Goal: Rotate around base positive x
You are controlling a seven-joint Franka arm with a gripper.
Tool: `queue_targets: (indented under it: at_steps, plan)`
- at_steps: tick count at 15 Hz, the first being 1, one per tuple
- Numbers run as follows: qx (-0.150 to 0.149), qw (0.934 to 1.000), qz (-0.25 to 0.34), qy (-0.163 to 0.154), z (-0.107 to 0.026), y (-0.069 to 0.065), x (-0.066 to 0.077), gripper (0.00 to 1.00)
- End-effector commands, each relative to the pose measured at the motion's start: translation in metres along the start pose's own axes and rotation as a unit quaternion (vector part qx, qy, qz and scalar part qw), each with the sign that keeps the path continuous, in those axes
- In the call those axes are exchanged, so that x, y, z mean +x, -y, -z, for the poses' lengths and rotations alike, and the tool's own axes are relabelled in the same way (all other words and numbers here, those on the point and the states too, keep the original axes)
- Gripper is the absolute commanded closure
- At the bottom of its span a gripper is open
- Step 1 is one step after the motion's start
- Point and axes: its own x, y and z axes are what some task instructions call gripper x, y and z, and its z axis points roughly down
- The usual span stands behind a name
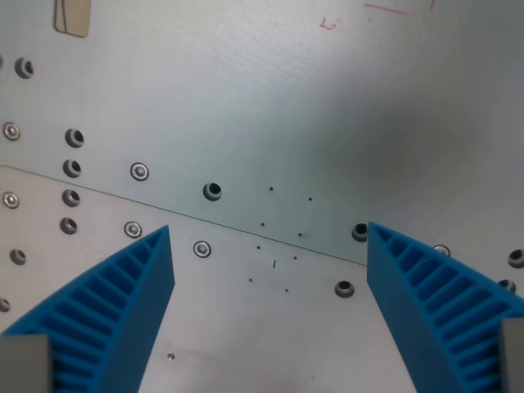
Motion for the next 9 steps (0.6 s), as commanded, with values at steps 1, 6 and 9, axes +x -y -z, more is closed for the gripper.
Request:
queue_targets:
  at_steps: [1, 6, 9]
  plan:
    - [0.102, 0.9944, 0.011, -0.025, 0.0037, -0.0045, -0.0019, 0.00]
    - [0.130, 0.9909, 0.011, -0.032, 0.0037, -0.0045, -0.0019, 0.00]
    - [0.147, 0.9884, 0.011, -0.036, 0.0037, -0.0045, -0.0019, 0.00]
